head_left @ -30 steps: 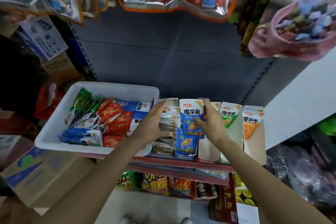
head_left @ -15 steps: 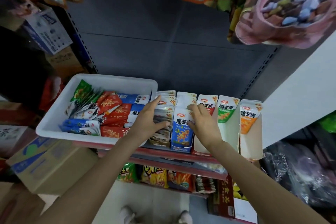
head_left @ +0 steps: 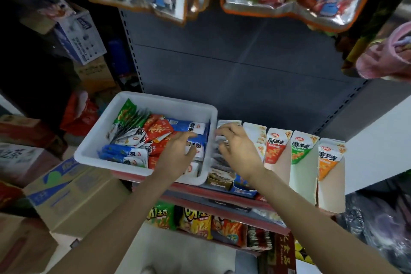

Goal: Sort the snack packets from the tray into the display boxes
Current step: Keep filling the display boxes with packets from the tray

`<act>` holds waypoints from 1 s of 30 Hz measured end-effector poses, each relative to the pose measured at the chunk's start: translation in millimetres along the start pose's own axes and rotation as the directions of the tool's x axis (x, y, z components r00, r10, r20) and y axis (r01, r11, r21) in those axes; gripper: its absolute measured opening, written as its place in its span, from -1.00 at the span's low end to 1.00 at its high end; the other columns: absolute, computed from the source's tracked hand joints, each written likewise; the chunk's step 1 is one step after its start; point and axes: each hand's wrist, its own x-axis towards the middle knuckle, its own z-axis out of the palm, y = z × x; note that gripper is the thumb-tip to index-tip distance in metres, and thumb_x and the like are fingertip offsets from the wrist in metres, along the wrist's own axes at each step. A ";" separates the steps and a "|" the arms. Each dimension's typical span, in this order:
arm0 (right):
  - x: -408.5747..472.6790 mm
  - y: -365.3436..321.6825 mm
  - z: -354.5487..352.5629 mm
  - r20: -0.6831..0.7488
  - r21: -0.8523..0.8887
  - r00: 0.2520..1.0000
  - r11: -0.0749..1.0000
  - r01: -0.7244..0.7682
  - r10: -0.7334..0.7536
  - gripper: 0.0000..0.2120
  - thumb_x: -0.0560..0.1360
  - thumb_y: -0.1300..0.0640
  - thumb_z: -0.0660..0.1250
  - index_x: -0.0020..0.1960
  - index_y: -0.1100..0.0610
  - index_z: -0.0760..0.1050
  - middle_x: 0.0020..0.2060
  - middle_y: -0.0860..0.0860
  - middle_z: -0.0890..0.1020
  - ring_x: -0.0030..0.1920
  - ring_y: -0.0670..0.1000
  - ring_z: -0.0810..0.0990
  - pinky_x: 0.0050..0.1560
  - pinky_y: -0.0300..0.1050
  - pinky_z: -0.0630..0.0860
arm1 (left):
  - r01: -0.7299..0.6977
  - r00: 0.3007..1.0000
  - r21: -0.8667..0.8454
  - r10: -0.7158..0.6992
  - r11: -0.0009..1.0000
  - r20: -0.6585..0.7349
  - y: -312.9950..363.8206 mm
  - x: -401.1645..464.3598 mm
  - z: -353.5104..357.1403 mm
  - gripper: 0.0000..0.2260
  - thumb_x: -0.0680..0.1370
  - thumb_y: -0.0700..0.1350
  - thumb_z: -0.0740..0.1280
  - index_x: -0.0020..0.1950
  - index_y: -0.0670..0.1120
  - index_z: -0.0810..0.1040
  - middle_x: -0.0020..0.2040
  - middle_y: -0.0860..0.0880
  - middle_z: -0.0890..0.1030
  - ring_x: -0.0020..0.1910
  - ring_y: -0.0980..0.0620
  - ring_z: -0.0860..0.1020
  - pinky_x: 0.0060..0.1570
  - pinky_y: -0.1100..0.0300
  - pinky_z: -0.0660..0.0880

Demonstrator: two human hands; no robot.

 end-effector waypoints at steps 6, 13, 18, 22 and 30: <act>49.9 -79.7 77.8 0.272 0.072 0.961 0.997 0.021 -0.040 -0.62 0.56 0.26 0.17 0.38 0.17 0.37 0.28 0.13 0.43 0.32 0.11 0.36 0.33 -0.04 0.31 | 0.097 0.994 0.148 -0.103 0.984 0.033 -100.7 -8.5 -71.4 -0.89 0.55 -0.22 0.29 0.05 -0.13 0.55 0.03 -0.10 0.58 0.03 -0.09 0.54 0.02 0.02 0.49; 85.2 -133.2 151.8 0.478 0.075 0.866 0.977 -0.202 0.142 -0.63 0.61 0.21 0.14 0.41 0.15 0.35 0.34 0.15 0.45 0.26 0.14 0.48 0.13 -0.12 0.41 | 0.067 0.933 0.303 -0.167 0.951 0.318 -172.1 -0.9 -118.6 -0.74 0.59 -0.24 0.23 0.26 -0.17 0.52 0.12 -0.15 0.54 0.02 -0.10 0.53 0.05 0.10 0.46; 95.1 -138.8 168.0 0.398 0.064 0.865 0.932 -0.357 0.304 -0.67 0.53 0.36 0.19 0.23 0.16 0.55 0.22 0.10 0.57 0.18 0.07 0.57 0.22 -0.21 0.45 | -0.062 0.881 0.327 -0.103 0.943 0.461 -186.7 11.6 -123.3 -0.84 0.55 -0.15 0.33 0.09 -0.12 0.64 0.01 -0.10 0.63 -0.05 -0.06 0.57 -0.05 0.09 0.50; 96.8 -135.2 164.3 0.341 0.169 0.869 0.886 -0.431 0.358 -0.81 0.46 0.31 0.38 0.08 0.25 0.60 -0.09 -0.05 0.64 -0.11 -0.10 0.52 -0.34 -0.58 0.35 | -0.042 0.915 0.262 -0.068 0.964 0.397 -184.3 15.9 -121.9 -0.89 0.53 -0.14 0.37 0.01 -0.13 0.61 0.03 -0.08 0.63 -0.02 -0.04 0.57 0.02 0.04 0.52; 89.1 -133.4 132.8 0.182 0.545 0.941 0.767 -0.339 0.286 -0.92 0.44 0.23 0.43 -0.19 0.24 0.60 -0.39 0.19 0.52 -0.33 -0.01 0.40 -0.21 -0.07 0.43 | -0.123 0.960 0.154 0.078 0.980 0.271 -175.9 19.3 -117.6 -0.76 0.56 -0.12 0.31 0.21 -0.14 0.53 0.07 -0.10 0.54 0.11 -0.10 0.47 0.03 0.11 0.39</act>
